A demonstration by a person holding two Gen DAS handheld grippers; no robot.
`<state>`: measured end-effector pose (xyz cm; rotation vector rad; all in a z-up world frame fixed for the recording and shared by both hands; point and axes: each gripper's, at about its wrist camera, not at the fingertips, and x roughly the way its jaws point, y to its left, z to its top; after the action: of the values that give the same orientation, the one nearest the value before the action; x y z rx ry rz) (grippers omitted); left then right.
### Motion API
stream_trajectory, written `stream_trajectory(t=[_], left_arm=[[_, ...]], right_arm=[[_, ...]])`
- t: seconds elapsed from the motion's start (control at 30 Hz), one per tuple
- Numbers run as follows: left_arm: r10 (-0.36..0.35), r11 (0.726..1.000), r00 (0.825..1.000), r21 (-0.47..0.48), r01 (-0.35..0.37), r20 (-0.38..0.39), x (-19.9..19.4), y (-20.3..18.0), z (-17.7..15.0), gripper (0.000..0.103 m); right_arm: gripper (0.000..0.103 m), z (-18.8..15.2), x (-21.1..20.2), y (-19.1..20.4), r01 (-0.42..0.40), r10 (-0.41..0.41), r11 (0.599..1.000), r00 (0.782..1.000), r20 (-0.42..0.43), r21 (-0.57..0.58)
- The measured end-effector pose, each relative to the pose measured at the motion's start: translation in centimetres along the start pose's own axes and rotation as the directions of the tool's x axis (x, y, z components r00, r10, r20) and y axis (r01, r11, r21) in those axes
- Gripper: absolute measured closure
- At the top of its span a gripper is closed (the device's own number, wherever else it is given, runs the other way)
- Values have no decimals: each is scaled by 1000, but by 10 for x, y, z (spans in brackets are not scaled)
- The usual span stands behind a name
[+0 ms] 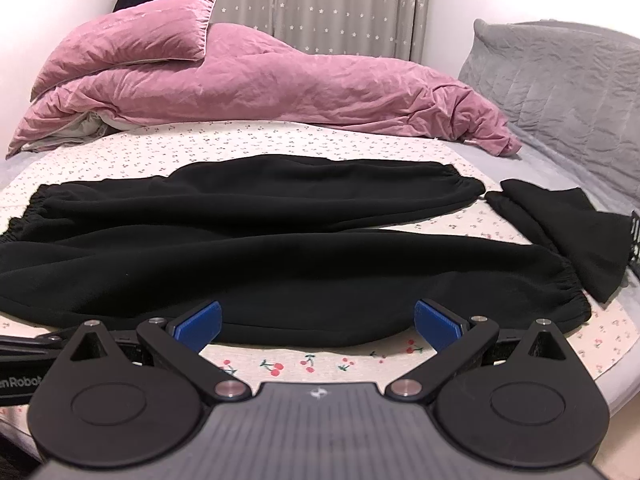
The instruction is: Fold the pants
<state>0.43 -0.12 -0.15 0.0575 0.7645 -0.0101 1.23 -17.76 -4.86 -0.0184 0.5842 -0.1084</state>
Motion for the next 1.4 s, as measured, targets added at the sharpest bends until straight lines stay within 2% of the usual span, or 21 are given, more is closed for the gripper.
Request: stream_trajectory(t=[1.4], left_arm=[[6,1000,1000,-8,-6,4,0,4,0,0]], right_arm=[[0,1,0,-1,-14,14,1000,1000,-5,12]])
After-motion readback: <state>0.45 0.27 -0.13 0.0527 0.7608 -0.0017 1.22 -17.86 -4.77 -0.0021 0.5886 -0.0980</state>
